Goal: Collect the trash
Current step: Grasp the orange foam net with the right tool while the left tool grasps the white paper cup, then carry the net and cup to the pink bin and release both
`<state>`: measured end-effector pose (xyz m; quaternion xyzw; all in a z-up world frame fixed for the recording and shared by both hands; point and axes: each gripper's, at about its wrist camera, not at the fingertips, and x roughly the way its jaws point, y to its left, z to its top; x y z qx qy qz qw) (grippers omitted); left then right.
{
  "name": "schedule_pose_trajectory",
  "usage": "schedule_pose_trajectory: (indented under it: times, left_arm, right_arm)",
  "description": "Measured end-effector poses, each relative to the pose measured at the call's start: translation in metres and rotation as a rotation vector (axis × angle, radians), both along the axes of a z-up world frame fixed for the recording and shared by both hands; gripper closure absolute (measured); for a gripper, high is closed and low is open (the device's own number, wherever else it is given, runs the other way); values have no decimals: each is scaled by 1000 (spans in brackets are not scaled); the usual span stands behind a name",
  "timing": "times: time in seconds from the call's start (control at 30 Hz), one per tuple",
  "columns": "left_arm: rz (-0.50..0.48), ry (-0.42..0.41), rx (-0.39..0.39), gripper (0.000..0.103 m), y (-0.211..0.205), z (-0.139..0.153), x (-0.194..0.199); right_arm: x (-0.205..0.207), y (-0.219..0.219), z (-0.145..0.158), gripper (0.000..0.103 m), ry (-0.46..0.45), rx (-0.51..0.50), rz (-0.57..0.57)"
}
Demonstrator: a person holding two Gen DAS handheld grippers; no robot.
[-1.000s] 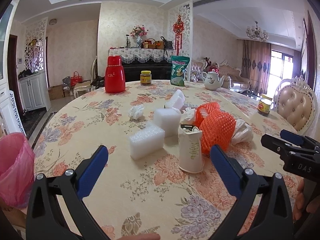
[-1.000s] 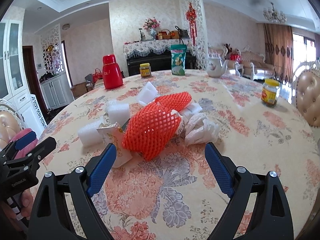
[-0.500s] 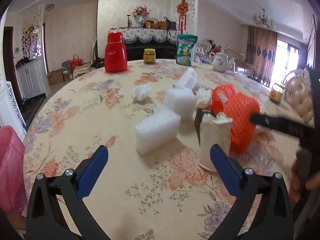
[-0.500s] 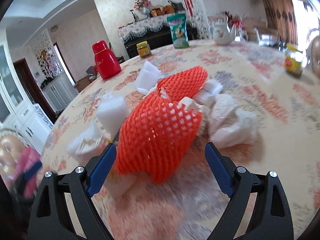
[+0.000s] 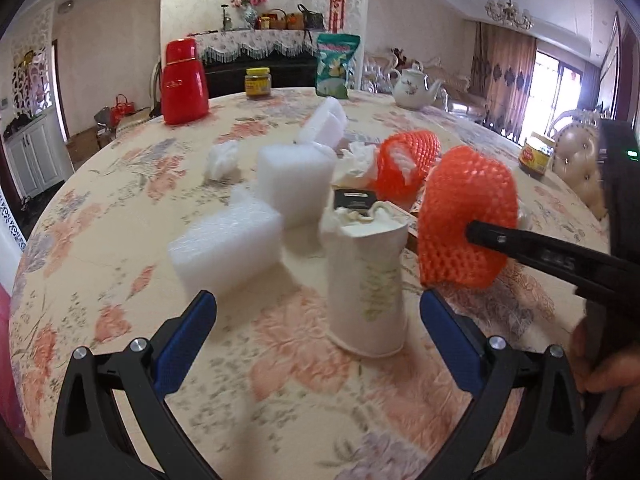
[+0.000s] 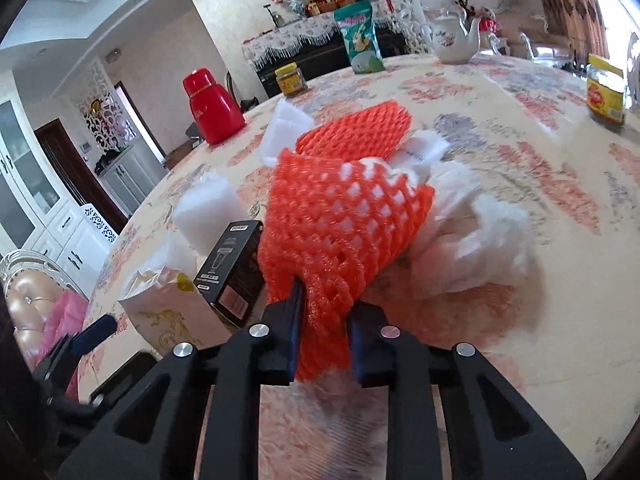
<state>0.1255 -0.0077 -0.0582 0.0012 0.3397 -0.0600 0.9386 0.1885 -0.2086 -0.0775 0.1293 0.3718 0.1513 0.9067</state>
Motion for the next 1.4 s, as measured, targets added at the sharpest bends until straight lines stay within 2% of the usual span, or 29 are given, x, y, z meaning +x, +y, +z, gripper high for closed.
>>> schedule_pose_trajectory:
  times: [0.1, 0.13, 0.17, 0.2, 0.23, 0.3, 0.6, 0.8, 1.07, 1.3, 1.4]
  left_arm:
    - [-14, 9, 11, 13, -11, -2, 10]
    - [-13, 20, 10, 23, -14, -5, 16]
    - [-14, 30, 4, 37, -16, -6, 18]
    - [-21, 56, -19, 47, -16, -9, 24]
    - [-36, 79, -48, 62, -15, -12, 27]
    - [-41, 81, -75, 62, -13, -12, 27]
    - [-31, -25, -66, 64, 7, 5, -15]
    - [51, -111, -50, 63, 43, 21, -53]
    - [192, -162, -56, 63, 120, 32, -95]
    - [334, -222, 46, 63, 185, 44, -137]
    - [434, -229, 45, 63, 227, 50, -154]
  right_arm:
    - [-9, -12, 6, 83, -30, 1, -6]
    - [-12, -15, 8, 83, -39, -1, -11]
    - [-16, -19, 11, 83, -51, -2, -16]
    - [-18, -21, 12, 83, -57, -3, -16]
    - [-20, -24, 14, 83, -64, -9, -18]
    - [-26, -26, 17, 83, -76, -22, -24]
    - [-45, -5, 26, 83, -124, -51, 46]
    - [-65, 33, 38, 83, -174, -90, 134]
    - [-93, 123, 50, 83, -265, -158, 363]
    - [-99, 213, 60, 83, -285, -122, 592]
    - [-97, 257, 66, 83, -298, -99, 700]
